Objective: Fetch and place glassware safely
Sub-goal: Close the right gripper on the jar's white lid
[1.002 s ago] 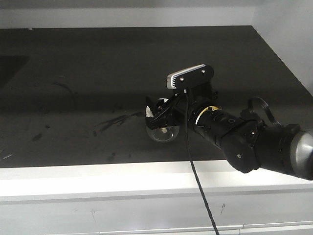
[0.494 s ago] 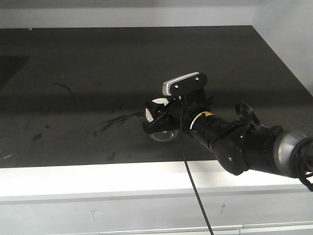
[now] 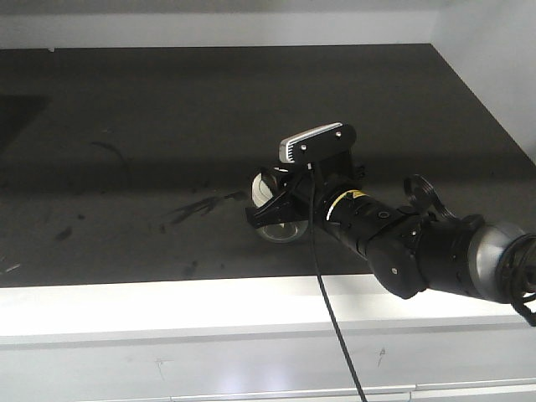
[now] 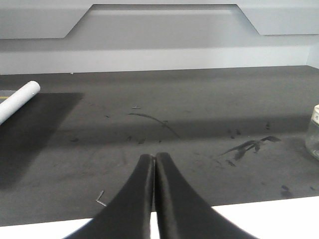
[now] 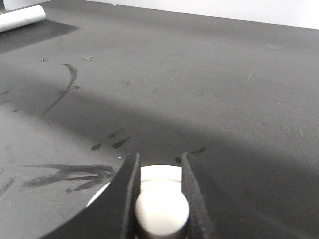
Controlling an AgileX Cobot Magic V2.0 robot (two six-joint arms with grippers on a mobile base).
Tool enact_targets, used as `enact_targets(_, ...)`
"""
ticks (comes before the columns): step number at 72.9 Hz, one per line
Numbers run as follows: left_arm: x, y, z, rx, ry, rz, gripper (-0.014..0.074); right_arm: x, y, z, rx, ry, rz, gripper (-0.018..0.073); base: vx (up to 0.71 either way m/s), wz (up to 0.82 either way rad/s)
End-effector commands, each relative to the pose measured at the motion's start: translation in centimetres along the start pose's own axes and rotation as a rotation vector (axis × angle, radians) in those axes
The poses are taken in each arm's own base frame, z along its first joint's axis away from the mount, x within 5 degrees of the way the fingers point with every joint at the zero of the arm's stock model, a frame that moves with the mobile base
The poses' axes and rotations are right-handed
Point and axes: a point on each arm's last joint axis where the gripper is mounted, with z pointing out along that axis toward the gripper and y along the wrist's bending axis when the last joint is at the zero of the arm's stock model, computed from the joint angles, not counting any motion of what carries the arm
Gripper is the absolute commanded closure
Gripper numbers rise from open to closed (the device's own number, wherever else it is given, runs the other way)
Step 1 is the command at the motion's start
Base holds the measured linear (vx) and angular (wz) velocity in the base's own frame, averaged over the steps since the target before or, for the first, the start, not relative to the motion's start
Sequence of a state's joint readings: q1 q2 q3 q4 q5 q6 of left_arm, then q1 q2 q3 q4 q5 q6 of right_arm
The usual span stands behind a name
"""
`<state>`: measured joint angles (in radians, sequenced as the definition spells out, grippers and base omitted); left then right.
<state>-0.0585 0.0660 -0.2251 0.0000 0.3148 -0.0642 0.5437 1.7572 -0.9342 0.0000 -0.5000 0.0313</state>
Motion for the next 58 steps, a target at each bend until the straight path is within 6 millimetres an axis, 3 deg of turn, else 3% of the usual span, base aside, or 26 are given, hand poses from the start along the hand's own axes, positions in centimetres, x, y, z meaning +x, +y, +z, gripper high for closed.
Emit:
enact_targets(1, -1.5, -0.2, -0.1, 0.016, -0.084, -0.017, 0.0603, -2.8, 0.1, -0.7, -0.006, -0.117, -0.009, 0.0567, 0.0, 0.0)
enact_targets(33, -1.5, -0.2, -0.1, 0.016, -0.084, -0.017, 0.0603, -7.9, 0.2, -4.5, -0.008, -0.273, -0.031, 0.056, 0.0, 0.0)
enact_targets(58, -1.5, -0.2, -0.1, 0.016, -0.084, -0.017, 0.0603, -10.4, 0.8, -8.5, -0.056, -0.245, -0.118, 0.056, 0.0, 0.0)
